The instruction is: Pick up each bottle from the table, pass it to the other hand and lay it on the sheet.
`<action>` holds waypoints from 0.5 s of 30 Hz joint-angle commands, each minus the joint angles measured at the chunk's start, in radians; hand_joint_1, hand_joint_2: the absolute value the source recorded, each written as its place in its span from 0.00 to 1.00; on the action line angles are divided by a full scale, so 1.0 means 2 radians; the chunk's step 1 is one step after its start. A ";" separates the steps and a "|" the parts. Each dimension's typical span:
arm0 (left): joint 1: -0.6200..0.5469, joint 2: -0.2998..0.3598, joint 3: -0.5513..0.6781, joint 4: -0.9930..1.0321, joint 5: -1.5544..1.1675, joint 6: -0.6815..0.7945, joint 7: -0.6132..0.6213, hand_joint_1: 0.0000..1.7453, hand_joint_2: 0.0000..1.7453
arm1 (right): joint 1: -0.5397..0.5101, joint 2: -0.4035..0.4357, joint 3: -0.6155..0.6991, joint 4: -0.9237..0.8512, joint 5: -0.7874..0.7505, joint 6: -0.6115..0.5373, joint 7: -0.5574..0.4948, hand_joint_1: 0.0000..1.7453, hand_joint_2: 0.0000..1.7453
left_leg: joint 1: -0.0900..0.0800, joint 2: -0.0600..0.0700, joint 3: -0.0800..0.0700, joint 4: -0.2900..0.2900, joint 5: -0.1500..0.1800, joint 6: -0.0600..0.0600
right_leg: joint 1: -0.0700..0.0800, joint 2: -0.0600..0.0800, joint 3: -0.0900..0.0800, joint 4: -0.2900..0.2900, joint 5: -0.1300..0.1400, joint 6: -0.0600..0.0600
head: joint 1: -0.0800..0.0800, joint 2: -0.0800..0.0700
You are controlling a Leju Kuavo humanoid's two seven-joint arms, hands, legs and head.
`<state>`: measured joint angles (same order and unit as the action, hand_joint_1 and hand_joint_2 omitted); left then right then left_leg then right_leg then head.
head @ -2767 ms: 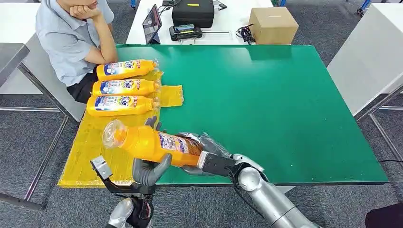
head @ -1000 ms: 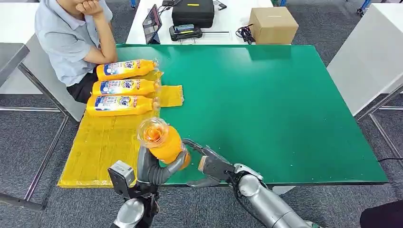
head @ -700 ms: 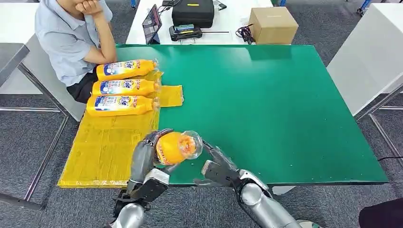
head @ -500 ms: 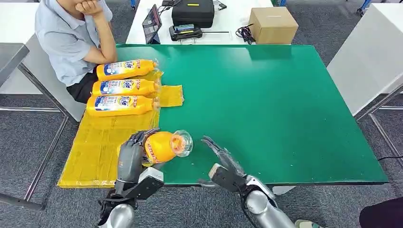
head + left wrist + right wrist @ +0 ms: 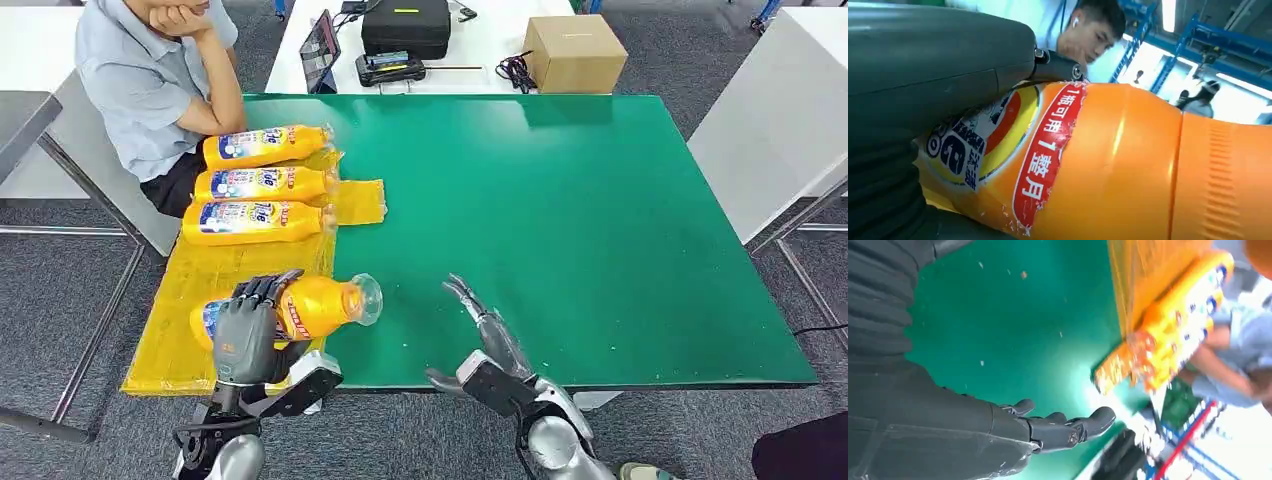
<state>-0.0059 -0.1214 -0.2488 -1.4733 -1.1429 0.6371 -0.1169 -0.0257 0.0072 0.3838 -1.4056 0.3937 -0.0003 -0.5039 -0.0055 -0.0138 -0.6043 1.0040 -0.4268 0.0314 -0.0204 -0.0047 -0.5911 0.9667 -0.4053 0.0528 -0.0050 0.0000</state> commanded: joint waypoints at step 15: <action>-0.142 0.111 0.038 0.344 -0.113 -0.062 0.013 1.00 1.00 | 0.004 0.043 -0.044 -0.017 -0.057 -0.018 -0.003 0.00 1.00 | 0.000 0.001 0.002 -0.001 0.000 -0.001 | 0.000 0.000 0.001 0.000 0.000 -0.001 | 0.000 0.000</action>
<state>-0.1474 0.0526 -0.1789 -1.0908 -1.4084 0.5253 -0.0446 0.0252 0.0900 0.2934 -1.5110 0.2949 -0.0534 -0.5043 -0.0050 -0.0130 -0.6037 1.0038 -0.4262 0.0310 -0.0203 -0.0046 -0.5905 0.9669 -0.4052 0.0525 -0.0050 0.0000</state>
